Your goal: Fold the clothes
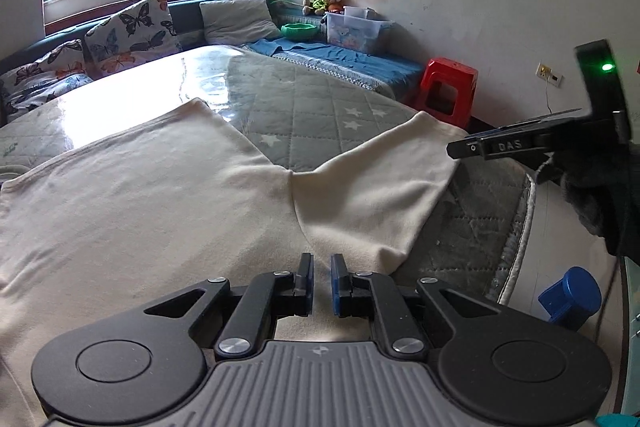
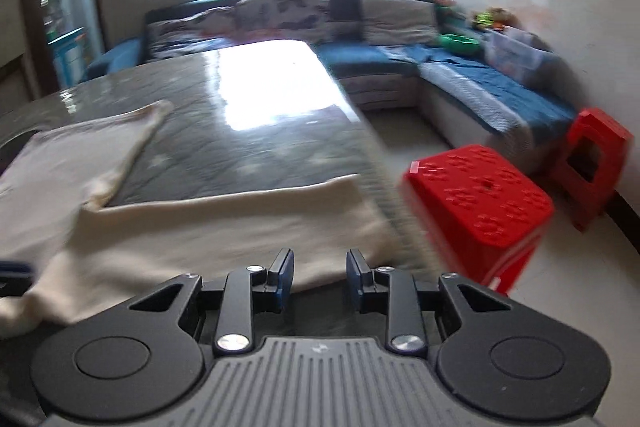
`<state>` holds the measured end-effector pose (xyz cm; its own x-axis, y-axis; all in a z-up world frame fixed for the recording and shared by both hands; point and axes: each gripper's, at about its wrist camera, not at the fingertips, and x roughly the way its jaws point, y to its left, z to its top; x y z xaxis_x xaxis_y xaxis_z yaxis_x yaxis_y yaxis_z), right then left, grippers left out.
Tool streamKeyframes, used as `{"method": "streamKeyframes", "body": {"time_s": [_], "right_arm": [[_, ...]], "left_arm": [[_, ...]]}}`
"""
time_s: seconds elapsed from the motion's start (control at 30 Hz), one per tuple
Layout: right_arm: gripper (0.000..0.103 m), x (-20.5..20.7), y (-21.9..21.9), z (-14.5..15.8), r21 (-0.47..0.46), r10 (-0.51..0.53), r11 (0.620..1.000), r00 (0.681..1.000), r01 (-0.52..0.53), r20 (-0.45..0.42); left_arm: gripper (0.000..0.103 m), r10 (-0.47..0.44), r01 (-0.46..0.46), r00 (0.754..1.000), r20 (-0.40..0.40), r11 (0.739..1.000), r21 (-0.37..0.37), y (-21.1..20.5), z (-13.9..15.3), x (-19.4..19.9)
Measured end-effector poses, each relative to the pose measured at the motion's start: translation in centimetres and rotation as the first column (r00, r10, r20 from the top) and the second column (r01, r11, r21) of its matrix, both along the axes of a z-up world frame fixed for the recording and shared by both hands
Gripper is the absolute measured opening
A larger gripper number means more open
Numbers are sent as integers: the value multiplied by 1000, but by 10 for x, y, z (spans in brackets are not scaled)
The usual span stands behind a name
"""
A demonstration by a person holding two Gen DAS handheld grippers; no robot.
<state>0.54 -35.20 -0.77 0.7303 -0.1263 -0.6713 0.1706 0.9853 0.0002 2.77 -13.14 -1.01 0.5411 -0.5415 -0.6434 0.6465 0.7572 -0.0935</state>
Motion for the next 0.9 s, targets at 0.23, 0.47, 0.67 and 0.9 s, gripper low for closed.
{"method": "streamKeyframes", "body": {"time_s": [0.23, 0.47, 0.67, 0.9], "right_arm": [[28, 7, -21, -8, 42, -107, 993, 994, 106, 16], [21, 11, -33, -10, 111, -147, 984, 988, 142, 38], [5, 8, -38, 8, 123, -163, 981, 981, 150, 102], [5, 10, -36, 39, 77, -130, 990, 976, 118, 177]], "left_arm": [[11, 17, -17, 1000, 13, 1000, -3, 4, 6, 2], [12, 40, -40, 999, 5, 999, 2, 5, 5, 7], [12, 47, -47, 999, -4, 999, 1, 2, 5, 11], [12, -2, 2, 1000, -9, 1000, 5, -10, -2, 6]]}}
